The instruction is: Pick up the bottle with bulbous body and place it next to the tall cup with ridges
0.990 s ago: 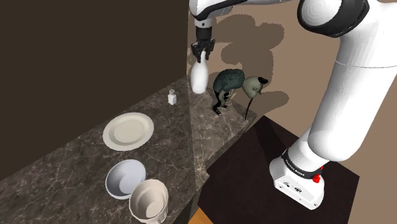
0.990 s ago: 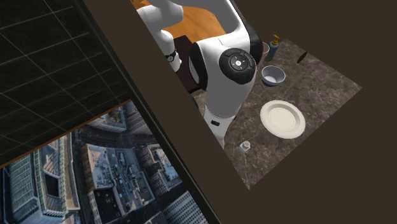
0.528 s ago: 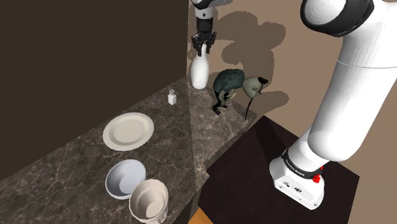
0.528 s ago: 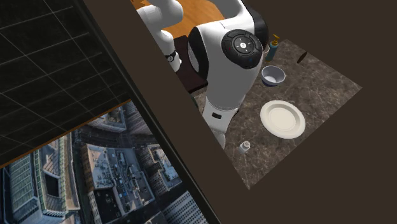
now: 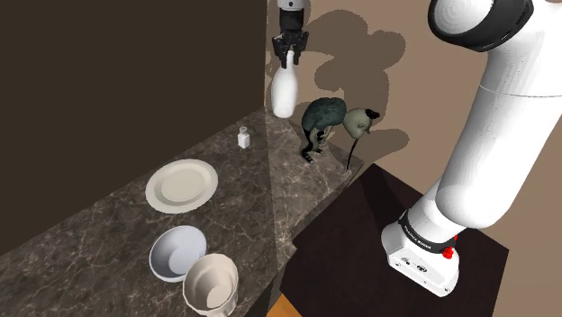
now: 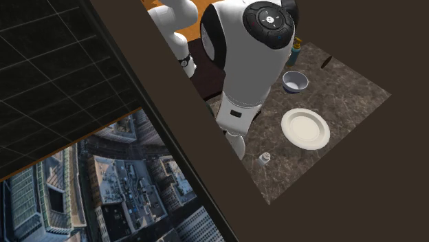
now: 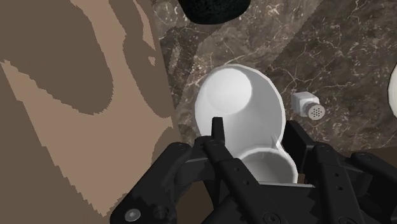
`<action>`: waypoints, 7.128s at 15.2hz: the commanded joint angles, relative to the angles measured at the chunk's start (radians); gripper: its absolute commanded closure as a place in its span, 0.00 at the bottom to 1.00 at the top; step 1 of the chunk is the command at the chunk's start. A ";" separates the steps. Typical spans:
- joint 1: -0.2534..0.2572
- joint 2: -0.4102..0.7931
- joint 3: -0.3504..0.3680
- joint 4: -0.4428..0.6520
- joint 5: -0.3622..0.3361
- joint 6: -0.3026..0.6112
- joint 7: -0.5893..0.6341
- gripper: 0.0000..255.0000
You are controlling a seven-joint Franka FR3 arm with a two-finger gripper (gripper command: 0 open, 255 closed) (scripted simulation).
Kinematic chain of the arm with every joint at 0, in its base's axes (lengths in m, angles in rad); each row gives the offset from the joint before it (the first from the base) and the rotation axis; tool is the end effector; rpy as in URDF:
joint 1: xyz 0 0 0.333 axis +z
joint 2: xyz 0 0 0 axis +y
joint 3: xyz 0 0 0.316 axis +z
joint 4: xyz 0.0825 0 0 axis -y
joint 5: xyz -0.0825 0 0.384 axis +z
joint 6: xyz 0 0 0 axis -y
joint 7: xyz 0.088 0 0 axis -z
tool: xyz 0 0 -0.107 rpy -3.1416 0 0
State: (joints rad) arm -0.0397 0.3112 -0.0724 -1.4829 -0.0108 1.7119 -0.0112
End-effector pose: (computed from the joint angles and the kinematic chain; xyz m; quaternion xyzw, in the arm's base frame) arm 0.6433 -0.0677 0.4906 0.9979 -0.0481 -0.0416 0.0139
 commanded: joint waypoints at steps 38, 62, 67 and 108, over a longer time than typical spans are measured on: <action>0.177 -0.457 0.143 -0.211 0.015 -0.251 0.315 1.00; 0.360 -0.677 0.446 -0.323 0.178 -0.328 0.799 1.00; 0.364 -0.701 0.448 -0.413 0.185 -0.261 0.790 1.00; 0.384 -0.675 0.514 -0.945 0.224 0.297 0.763 1.00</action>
State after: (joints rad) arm 0.3443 -0.3689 0.4393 -2.4187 0.2135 1.9933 0.7512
